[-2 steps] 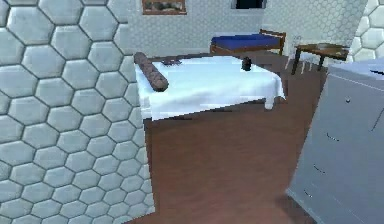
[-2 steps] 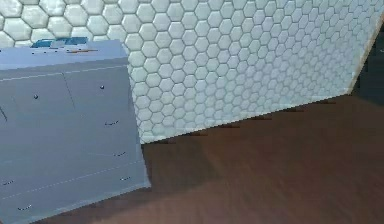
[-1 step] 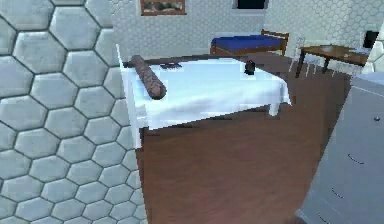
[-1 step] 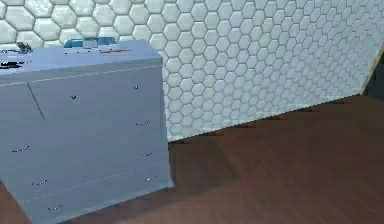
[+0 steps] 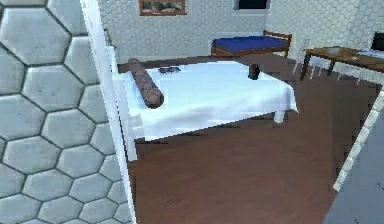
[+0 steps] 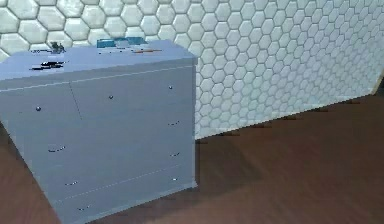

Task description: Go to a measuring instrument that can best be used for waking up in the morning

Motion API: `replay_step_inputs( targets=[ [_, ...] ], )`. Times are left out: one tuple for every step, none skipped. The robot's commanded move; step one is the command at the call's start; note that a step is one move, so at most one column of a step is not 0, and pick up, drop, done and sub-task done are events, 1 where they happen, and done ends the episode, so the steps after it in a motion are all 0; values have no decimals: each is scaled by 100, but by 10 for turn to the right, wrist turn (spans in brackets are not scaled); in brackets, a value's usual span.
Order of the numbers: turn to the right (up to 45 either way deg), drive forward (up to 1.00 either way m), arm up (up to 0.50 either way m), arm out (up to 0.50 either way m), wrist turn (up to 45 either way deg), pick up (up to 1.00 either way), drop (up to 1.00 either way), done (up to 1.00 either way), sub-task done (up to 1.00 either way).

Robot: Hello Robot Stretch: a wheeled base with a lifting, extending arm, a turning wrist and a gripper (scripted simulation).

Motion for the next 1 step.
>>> replay_step_inputs(
  targets=[
    [150,0,0,0,0,0,0,0,0]
  ],
)
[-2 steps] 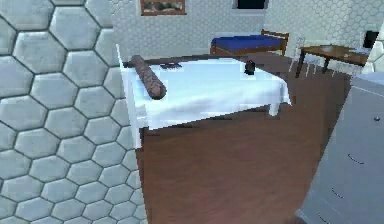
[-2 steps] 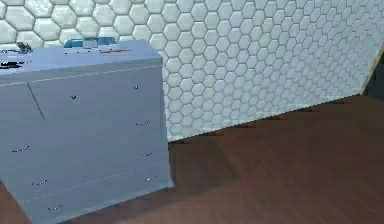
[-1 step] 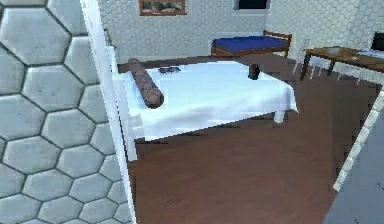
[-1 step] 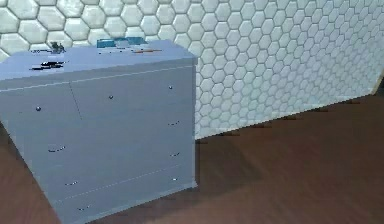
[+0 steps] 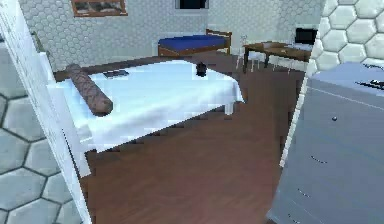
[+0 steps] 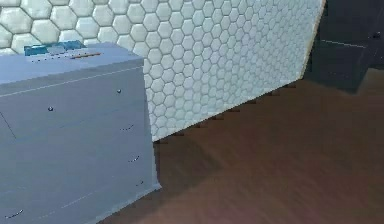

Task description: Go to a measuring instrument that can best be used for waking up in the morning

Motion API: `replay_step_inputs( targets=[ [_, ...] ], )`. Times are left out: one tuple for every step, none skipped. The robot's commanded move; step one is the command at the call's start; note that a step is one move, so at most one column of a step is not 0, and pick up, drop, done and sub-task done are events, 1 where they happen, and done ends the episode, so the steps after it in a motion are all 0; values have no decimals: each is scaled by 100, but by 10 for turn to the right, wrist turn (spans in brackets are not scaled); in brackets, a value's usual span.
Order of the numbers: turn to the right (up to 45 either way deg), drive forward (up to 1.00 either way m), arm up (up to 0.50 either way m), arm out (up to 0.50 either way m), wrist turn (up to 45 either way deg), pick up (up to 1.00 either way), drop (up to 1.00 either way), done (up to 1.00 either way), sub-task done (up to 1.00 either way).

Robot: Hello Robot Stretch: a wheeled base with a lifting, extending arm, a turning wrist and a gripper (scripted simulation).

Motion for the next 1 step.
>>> replay_step_inputs(
  targets=[
    [0,95,0,0,0,0,0,0,0]
  ],
)
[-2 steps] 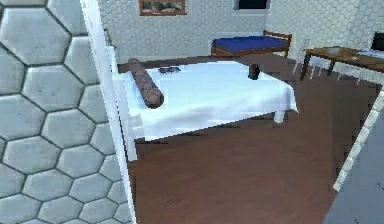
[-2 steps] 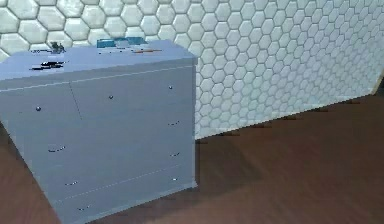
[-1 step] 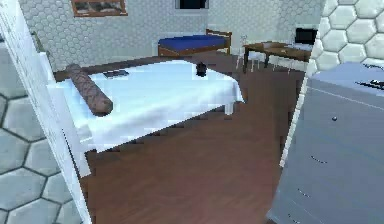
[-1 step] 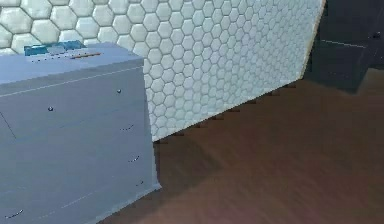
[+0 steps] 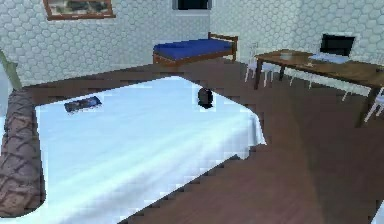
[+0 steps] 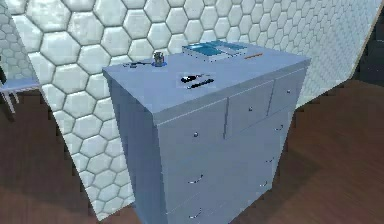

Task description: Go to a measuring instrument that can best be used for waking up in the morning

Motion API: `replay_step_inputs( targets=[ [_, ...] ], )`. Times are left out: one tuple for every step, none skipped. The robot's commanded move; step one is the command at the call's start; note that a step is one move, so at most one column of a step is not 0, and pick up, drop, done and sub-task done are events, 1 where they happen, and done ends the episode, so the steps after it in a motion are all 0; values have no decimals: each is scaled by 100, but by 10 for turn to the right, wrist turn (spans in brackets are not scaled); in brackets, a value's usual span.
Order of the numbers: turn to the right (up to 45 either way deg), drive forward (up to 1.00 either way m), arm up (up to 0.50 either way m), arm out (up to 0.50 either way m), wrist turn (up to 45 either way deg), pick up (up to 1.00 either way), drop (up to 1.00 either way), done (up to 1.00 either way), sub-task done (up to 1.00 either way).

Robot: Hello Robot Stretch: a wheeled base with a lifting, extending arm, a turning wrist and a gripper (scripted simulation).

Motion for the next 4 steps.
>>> replay_step_inputs(
  targets=[
    [210,0,0,0,0,0,0,0,0],
    [0,75,0,0,0,0,0,0,0],
    [360,0,0,0,0,0,0,0,0],
    [0,5,0,0,0,0,0,0,0]
  ],
)
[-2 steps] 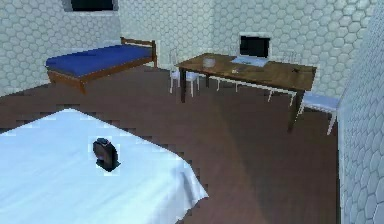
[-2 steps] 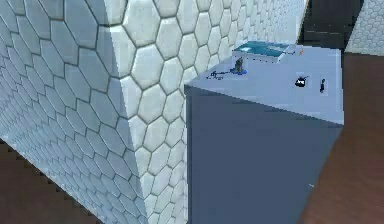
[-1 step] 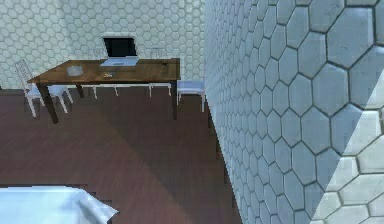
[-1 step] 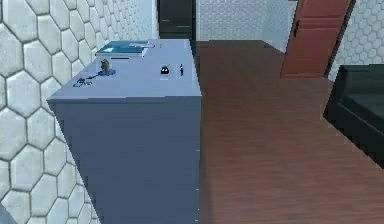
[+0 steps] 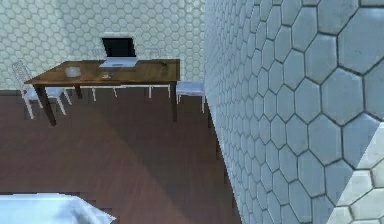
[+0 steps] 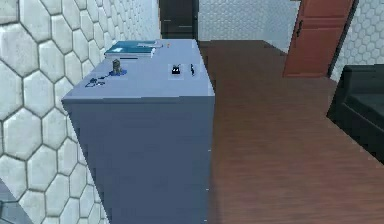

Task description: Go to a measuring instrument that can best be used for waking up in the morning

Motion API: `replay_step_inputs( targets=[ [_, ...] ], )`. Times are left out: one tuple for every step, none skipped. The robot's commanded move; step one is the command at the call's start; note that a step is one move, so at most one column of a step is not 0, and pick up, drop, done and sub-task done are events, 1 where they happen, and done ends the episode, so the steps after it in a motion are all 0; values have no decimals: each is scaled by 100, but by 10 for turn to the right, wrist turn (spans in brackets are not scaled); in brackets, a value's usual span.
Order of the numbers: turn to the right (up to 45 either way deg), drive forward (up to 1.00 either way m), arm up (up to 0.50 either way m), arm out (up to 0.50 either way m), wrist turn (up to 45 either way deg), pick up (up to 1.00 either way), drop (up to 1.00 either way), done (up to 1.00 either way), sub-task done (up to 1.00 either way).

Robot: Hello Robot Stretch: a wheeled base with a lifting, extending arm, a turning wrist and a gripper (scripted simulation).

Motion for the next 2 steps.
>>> replay_step_inputs(
  targets=[
    [-450,0,0,0,0,0,0,0,0],
    [-180,0,0,0,0,0,0,0,0]
  ],
)
